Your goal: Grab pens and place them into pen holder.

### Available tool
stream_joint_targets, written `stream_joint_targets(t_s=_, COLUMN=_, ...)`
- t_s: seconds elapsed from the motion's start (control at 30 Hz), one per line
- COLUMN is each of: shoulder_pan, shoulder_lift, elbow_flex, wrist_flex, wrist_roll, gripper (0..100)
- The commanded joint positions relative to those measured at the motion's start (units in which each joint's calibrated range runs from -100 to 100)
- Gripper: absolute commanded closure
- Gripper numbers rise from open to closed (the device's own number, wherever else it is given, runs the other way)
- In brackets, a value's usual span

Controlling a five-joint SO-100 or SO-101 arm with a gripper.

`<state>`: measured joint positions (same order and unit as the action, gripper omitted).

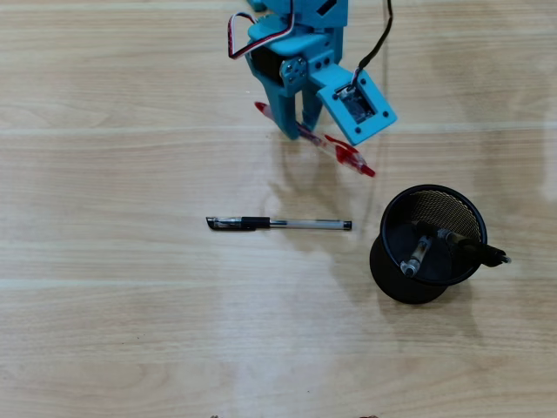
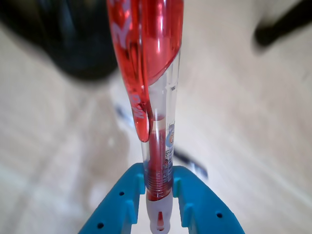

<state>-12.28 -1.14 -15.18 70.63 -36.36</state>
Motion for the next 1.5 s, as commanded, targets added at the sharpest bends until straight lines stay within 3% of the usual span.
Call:
stream_joint_targets(t_s=0.0, shoulder_pan=-6.51, shoulder_lift=2.92, elbow_flex=-7.04, wrist_flex=-32.08, wrist_roll=-16.02, gripper=98)
stream_joint_targets(t_s=0.13, shoulder_pan=-8.36, shoulder_lift=5.88, elbow_flex=2.37, wrist_flex=-63.71, wrist_roll=-24.38, gripper=98)
stream_joint_targets(t_s=0.27, shoulder_pan=-8.52, shoulder_lift=6.21, elbow_flex=13.15, wrist_flex=-77.29, wrist_roll=-26.89, gripper=98)
stream_joint_targets(t_s=0.5, shoulder_pan=-8.28, shoulder_lift=5.54, elbow_flex=25.82, wrist_flex=-79.27, wrist_roll=-26.89, gripper=98)
stream_joint_targets(t_s=0.83, shoulder_pan=-10.14, shoulder_lift=5.54, elbow_flex=30.71, wrist_flex=-79.35, wrist_roll=-26.37, gripper=94)
stream_joint_targets(t_s=1.07, shoulder_pan=-9.57, shoulder_lift=5.54, elbow_flex=36.14, wrist_flex=-97.23, wrist_roll=-23.34, gripper=87)
stream_joint_targets(t_s=1.23, shoulder_pan=-8.36, shoulder_lift=5.37, elbow_flex=38.32, wrist_flex=-100.15, wrist_roll=-21.72, gripper=89)
stream_joint_targets(t_s=1.33, shoulder_pan=-7.88, shoulder_lift=2.66, elbow_flex=38.86, wrist_flex=-98.0, wrist_roll=-16.65, gripper=90)
stream_joint_targets(t_s=1.47, shoulder_pan=-6.99, shoulder_lift=-1.9, elbow_flex=37.68, wrist_flex=-75.23, wrist_roll=-10.48, gripper=91)
